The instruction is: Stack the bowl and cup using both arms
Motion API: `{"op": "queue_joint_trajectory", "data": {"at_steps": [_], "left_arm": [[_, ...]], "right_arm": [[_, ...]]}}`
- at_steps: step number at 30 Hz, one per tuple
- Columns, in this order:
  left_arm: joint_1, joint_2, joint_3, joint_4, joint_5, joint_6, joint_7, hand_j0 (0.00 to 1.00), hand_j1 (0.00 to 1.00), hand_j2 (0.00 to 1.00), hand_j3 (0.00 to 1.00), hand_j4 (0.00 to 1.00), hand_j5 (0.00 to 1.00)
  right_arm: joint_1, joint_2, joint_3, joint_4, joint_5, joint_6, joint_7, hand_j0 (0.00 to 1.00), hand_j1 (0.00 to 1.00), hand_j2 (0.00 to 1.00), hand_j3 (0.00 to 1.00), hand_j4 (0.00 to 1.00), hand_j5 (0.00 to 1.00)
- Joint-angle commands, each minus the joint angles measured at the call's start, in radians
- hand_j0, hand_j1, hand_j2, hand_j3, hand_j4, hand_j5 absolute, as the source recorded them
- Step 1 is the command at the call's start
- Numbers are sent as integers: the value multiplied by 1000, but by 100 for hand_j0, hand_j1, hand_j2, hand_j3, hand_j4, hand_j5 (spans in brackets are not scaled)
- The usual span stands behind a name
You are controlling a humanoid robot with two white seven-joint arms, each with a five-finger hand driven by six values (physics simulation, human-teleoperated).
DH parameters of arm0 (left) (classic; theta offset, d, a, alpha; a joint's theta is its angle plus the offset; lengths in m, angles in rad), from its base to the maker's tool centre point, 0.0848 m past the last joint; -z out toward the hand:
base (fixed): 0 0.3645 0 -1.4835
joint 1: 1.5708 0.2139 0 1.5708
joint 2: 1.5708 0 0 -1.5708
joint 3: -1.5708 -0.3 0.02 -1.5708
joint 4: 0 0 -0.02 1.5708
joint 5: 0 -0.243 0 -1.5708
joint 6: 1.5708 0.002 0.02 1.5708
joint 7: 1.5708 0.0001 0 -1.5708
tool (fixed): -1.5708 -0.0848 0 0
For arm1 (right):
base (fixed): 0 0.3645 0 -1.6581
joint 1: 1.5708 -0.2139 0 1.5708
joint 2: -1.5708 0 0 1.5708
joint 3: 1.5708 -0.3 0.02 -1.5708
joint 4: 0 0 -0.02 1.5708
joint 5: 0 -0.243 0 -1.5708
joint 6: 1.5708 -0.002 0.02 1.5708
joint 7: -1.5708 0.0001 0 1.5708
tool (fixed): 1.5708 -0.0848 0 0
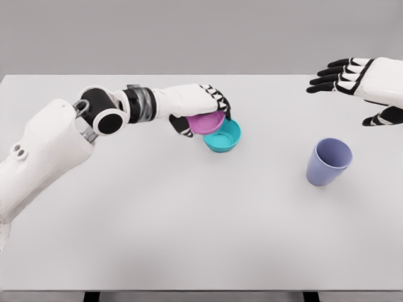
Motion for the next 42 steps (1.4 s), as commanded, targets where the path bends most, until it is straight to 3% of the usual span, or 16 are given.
{"op": "queue_joint_trajectory", "data": {"at_steps": [1,12,25,29,34,42], "left_arm": [[-3,-24,-18,20,-2,1,0,71,71,71,71,71,71],[-6,-95,-19,91,-33,-6,0,71,71,71,71,71,71],[-5,-112,-30,99,-44,-7,0,73,73,73,73,73,73],[-5,-115,-30,114,-42,-7,0,73,73,73,73,73,73],[-3,-115,-31,116,-42,-6,0,73,73,73,73,73,73],[-3,-116,-31,129,-42,-7,0,74,74,74,74,74,74]], "right_arm": [[0,-4,-1,0,-6,3,-1,100,100,100,100,100,100],[0,3,-1,0,-6,3,-1,100,100,100,100,100,100],[-3,4,6,0,-5,3,-1,100,100,100,100,100,100],[-14,-14,45,0,-2,3,-1,100,100,100,100,100,100],[-43,-91,71,0,-2,3,-1,100,100,100,100,100,100],[-44,-99,72,1,-4,3,-1,100,100,100,100,100,100]]}}
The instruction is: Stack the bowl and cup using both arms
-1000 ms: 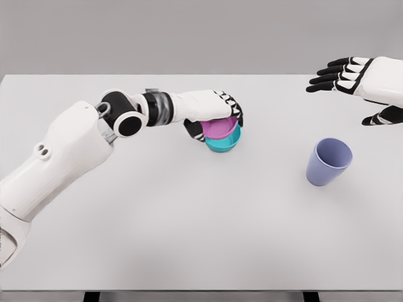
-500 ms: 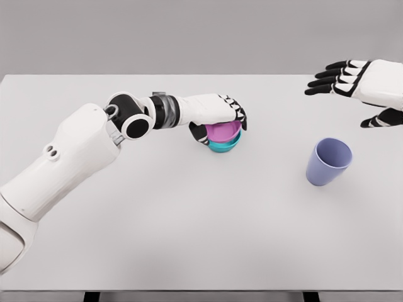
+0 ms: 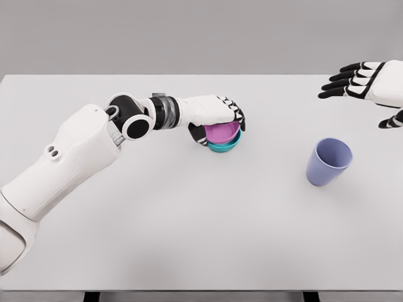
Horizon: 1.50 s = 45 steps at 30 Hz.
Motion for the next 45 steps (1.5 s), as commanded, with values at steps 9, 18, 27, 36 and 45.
{"op": "queue_joint_trajectory", "data": {"at_steps": [9,18,27,36,45], "left_arm": [[0,0,-1,7,3,0,1,100,100,100,100,100,100],[0,3,1,-7,7,-1,1,100,100,100,100,100,100],[-6,204,101,-295,131,-6,1,100,100,100,100,100,100],[213,853,191,-316,943,-397,1,100,100,100,100,100,100],[299,839,211,-190,922,-397,1,100,100,100,100,100,100]], "right_arm": [[-2,-14,5,0,-5,3,-1,100,100,100,100,100,100],[-8,-15,12,0,-7,3,-1,100,100,100,100,100,100],[-89,-33,187,-1,-4,3,-1,100,100,100,100,100,100],[-98,-78,279,0,-1,3,-1,100,100,100,100,100,100],[-98,-41,322,11,18,3,-1,100,100,100,100,100,100]]}}
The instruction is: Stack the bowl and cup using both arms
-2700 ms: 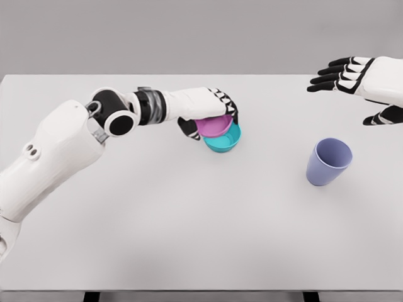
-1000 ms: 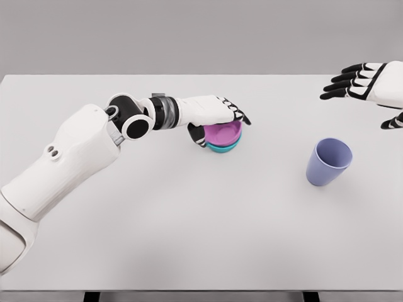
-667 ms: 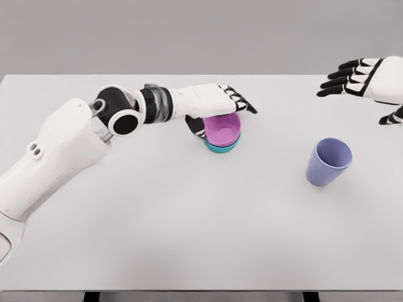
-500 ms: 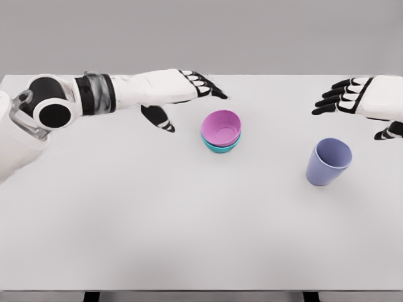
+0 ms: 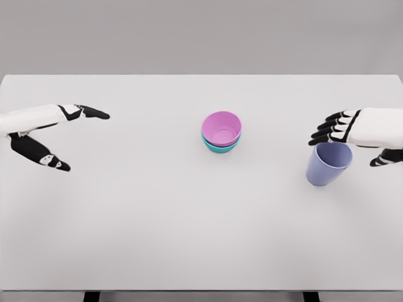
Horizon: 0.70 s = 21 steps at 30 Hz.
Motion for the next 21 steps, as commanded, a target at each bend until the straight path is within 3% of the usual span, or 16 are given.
{"op": "queue_joint_trajectory", "data": {"at_steps": [1,5,21], "left_arm": [[0,-13,4,21,11,0,0,100,100,100,100,100,100],[3,-18,4,21,11,0,0,100,100,100,100,100,100],[14,-21,4,23,13,0,0,100,100,100,100,100,100]], "right_arm": [[0,19,20,9,0,3,0,99,99,99,99,99,99],[-11,76,37,79,42,3,0,99,99,99,99,99,99],[-21,146,87,165,91,3,0,99,99,99,99,99,99]]}}
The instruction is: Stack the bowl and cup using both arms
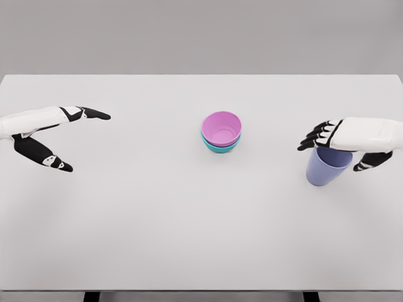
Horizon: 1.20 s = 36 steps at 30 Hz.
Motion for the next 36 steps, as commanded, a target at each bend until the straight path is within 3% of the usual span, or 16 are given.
{"op": "queue_joint_trajectory", "data": {"at_steps": [1,17,21,25,36], "left_arm": [[0,1,1,0,9,3,0,100,100,100,100,100,100],[2,1,1,0,10,3,0,100,100,100,100,100,100],[2,1,1,0,9,3,0,100,100,100,100,100,100],[3,1,1,0,9,3,0,100,100,100,100,100,100],[3,1,1,0,10,3,0,100,100,100,100,100,100]], "right_arm": [[0,17,6,26,12,2,0,99,99,99,99,99,99],[-2,60,18,104,49,2,0,96,96,96,96,96,96],[-2,60,17,103,47,2,0,85,85,85,85,85,85],[-9,82,17,104,39,2,0,67,67,67,67,67,67],[-25,126,6,109,32,2,0,64,64,64,64,64,64]]}}
